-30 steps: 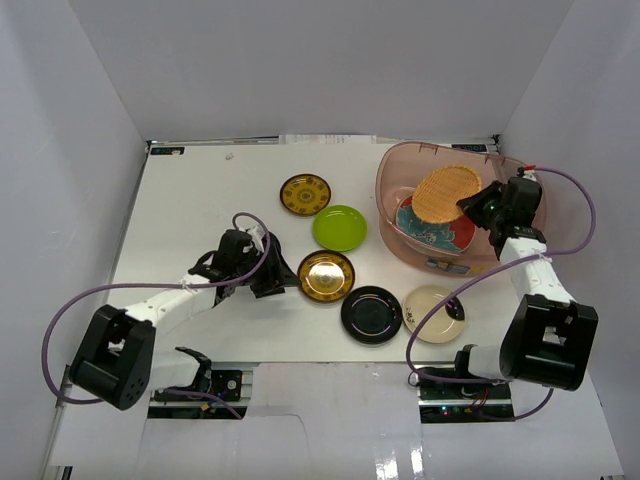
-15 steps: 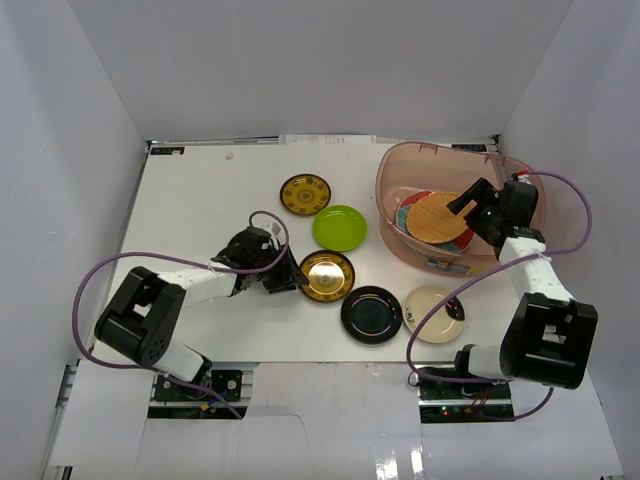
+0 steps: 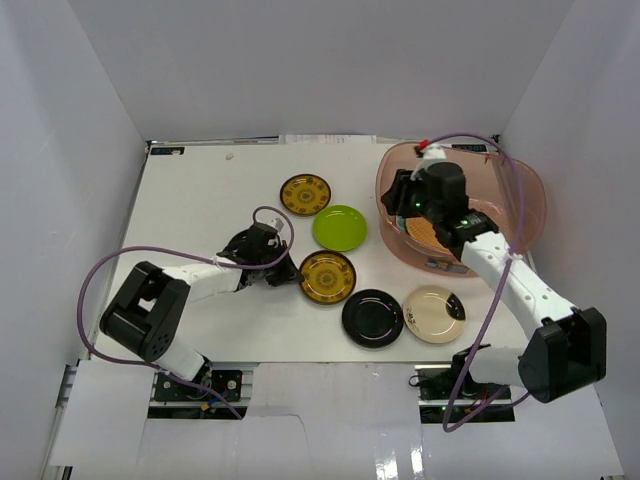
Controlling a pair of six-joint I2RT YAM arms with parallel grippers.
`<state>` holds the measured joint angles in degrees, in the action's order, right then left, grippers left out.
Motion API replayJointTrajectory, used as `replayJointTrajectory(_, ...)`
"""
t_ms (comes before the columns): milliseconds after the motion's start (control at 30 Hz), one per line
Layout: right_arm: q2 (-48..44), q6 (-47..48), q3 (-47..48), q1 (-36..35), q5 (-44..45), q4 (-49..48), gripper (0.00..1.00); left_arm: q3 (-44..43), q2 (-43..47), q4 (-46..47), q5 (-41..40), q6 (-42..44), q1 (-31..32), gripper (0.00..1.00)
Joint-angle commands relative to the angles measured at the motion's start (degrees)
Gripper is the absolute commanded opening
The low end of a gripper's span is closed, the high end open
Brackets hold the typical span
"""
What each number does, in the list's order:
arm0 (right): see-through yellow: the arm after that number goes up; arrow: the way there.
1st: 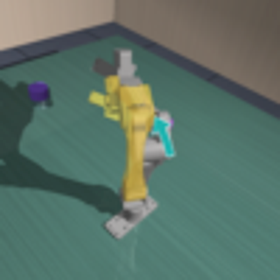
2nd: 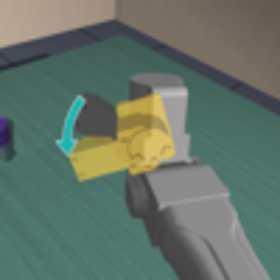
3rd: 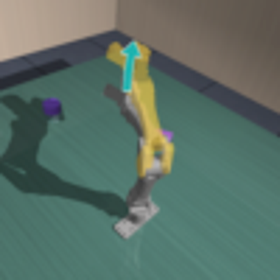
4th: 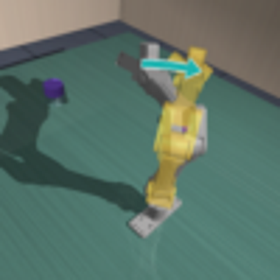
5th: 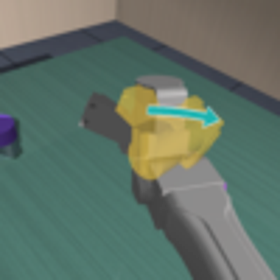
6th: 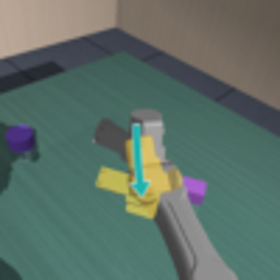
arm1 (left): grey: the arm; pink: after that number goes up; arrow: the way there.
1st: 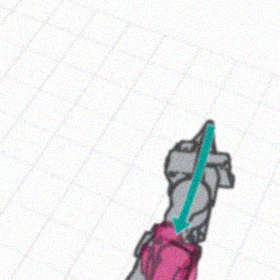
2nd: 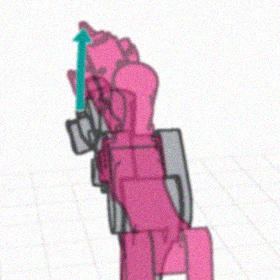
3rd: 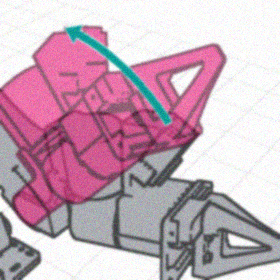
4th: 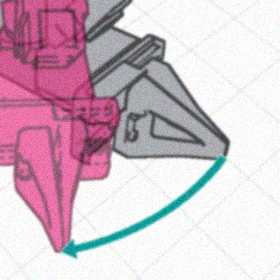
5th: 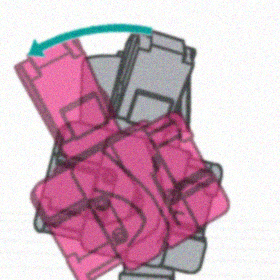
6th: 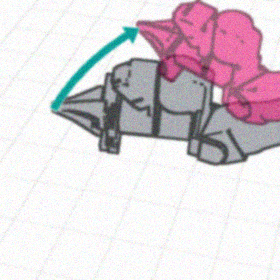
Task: Place the plates into the plastic bin on the countertop
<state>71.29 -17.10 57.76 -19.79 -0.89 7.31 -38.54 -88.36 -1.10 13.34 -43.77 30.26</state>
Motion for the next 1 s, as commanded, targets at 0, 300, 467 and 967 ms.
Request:
replayJointTrajectory(0,5.77,7.6,5.16,-9.7,4.65,4.37,0.44,0.49,5.28,-6.35,-6.74,3.16,0.15,0.0)
replayJointTrajectory(300,31.42,16.74,20.98,-22.03,1.5,9.3,0.5,4.52,20.75,-18.3,-7.63,4.48,0.15,0.0)
replayJointTrajectory(467,40.5,18.6,29.15,-23.8,1.85,12.11,0.57,5.93,29.19,-24.29,-6.14,3.69,0.15,0.0)
replayJointTrajectory(967,50.61,20.0,34.44,-26.79,10.46,12.55,0.38,4.89,38.78,-30.36,-5.69,2.11,0.24,0.0)
